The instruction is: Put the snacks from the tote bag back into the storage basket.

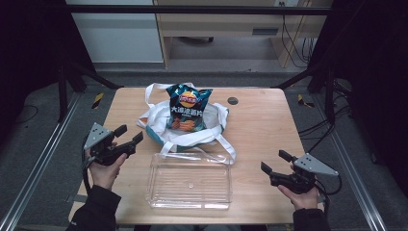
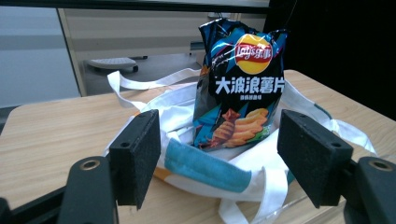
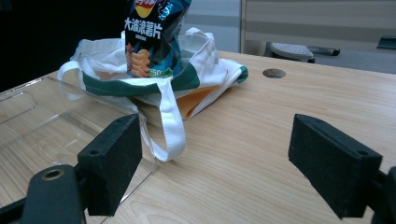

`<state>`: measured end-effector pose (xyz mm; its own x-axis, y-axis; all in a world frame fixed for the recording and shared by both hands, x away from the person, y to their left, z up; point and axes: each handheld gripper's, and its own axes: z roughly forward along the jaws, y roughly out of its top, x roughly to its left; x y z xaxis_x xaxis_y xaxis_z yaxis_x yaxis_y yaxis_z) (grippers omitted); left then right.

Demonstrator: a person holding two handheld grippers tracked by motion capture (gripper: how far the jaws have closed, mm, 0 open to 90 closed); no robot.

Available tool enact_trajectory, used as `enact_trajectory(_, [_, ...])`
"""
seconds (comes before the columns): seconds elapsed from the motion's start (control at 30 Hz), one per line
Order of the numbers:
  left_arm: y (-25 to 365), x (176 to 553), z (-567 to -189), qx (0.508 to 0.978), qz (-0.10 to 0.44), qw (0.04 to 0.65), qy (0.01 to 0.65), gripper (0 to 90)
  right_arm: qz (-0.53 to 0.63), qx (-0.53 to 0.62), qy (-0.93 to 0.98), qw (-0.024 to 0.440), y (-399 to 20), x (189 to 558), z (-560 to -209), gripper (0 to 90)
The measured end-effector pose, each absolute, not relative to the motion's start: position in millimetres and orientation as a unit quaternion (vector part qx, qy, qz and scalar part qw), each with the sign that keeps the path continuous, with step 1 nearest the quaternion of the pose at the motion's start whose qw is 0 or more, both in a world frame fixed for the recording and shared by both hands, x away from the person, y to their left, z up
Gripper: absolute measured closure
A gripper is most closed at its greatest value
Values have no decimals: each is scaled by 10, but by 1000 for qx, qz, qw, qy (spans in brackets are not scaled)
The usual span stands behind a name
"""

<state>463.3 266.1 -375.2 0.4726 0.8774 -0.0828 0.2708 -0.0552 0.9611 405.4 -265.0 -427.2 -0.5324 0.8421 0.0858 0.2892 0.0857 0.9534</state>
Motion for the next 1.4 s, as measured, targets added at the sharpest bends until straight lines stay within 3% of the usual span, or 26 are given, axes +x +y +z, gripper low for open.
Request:
enact_trajectory(0.87, [2319, 5082, -3535, 682, 290, 529, 414, 312, 535, 410, 693, 256, -2643, 4072, -4279, 177])
enact_trajectory(1.4, [2162, 5359, -3384, 688, 301, 519, 407, 363, 533, 411, 694, 256, -2640, 4084, -4288, 177])
